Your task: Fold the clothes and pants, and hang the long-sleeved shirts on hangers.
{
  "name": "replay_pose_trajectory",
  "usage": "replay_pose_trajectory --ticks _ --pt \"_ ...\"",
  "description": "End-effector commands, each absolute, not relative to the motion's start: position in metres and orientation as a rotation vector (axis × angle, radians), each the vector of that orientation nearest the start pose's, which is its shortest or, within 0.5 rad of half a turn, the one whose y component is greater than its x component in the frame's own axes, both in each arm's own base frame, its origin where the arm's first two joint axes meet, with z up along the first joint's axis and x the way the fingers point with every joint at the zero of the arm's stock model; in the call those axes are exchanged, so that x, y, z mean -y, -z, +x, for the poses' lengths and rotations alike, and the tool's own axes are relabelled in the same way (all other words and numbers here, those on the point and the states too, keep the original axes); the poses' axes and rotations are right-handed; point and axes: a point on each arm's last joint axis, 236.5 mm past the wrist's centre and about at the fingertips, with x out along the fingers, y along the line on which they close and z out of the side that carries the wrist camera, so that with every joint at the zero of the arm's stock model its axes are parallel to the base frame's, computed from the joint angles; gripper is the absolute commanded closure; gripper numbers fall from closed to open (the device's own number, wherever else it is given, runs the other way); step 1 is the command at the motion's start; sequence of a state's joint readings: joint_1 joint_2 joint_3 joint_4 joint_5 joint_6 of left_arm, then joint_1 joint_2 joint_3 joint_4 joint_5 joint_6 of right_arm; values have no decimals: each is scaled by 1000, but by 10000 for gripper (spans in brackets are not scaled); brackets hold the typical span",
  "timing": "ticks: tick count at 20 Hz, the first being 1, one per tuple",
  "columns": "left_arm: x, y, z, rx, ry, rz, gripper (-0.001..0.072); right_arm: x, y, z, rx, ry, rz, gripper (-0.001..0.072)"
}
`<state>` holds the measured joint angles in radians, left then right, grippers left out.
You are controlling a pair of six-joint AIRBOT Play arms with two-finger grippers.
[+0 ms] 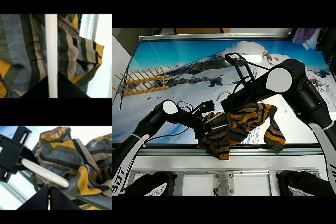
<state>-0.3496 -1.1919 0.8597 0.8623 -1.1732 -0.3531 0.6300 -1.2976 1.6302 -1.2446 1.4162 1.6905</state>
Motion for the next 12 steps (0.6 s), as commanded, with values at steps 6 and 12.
replay_pose_trajectory --ticks 6,12 --pt "239 11 241 -948 1379 471 695 -279 -156 279 -1252 -750 -91 76" --pt "239 11 241 -948 1379 471 695 -256 -183 273 -1167 -1007 -140 74"
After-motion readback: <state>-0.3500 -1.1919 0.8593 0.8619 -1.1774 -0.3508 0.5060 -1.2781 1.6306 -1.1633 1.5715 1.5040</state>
